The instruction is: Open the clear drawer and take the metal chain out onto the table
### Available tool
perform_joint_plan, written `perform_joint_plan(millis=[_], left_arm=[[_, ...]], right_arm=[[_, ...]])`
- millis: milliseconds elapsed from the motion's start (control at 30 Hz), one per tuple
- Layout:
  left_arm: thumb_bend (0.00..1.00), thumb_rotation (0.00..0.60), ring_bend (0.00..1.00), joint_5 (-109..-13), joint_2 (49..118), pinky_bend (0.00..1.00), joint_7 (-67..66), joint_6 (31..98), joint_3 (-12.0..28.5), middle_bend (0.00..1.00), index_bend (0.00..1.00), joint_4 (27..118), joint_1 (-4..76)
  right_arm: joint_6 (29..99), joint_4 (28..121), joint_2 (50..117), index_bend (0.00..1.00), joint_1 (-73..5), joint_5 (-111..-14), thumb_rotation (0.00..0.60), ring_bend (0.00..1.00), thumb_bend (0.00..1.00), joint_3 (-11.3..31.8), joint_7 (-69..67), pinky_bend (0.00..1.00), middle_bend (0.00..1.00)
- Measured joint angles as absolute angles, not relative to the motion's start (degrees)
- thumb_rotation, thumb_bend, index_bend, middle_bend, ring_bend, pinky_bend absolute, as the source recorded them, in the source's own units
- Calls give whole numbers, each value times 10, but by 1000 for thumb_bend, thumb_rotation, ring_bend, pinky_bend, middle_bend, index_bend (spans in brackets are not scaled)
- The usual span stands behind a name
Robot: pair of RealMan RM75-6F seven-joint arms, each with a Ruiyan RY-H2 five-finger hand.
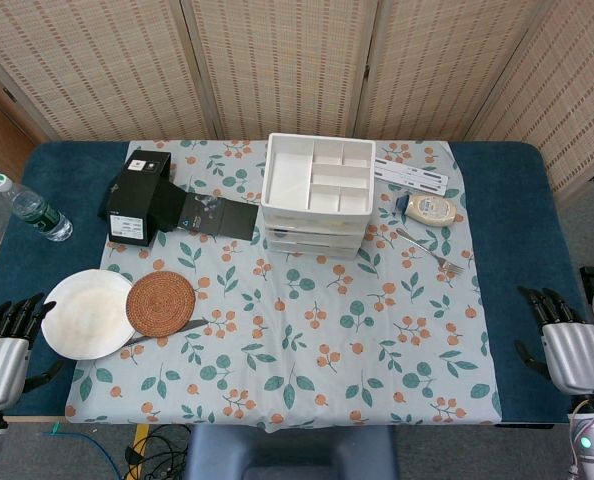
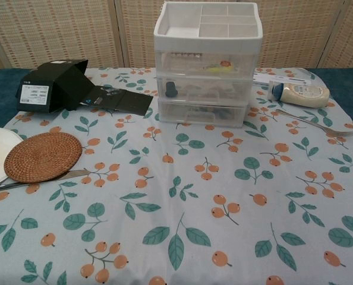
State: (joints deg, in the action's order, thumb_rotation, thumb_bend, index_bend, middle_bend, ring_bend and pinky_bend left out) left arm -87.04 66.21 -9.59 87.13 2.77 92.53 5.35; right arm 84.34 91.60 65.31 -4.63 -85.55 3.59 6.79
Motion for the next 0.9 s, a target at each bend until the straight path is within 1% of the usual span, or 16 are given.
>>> perform_joint_plan(millis=[267,600,900], left_arm=[[169,600,119,-872,659,94,-99,875,28,119,153,930,53],[169,600,119,-876,657,94,-104,869,29,120,154,939,59],[169,600,119,-877,664,94,-100,857,28,119,155,933,66]], right_arm=[[838,911,655,93,-50,-860,600,163,329,34,61,328,187],[831,915,656,92,-59,-869,600,163,329,35,54,328,210],[798,936,657,93,-83,-868,600,163,329,39,58,328,213]])
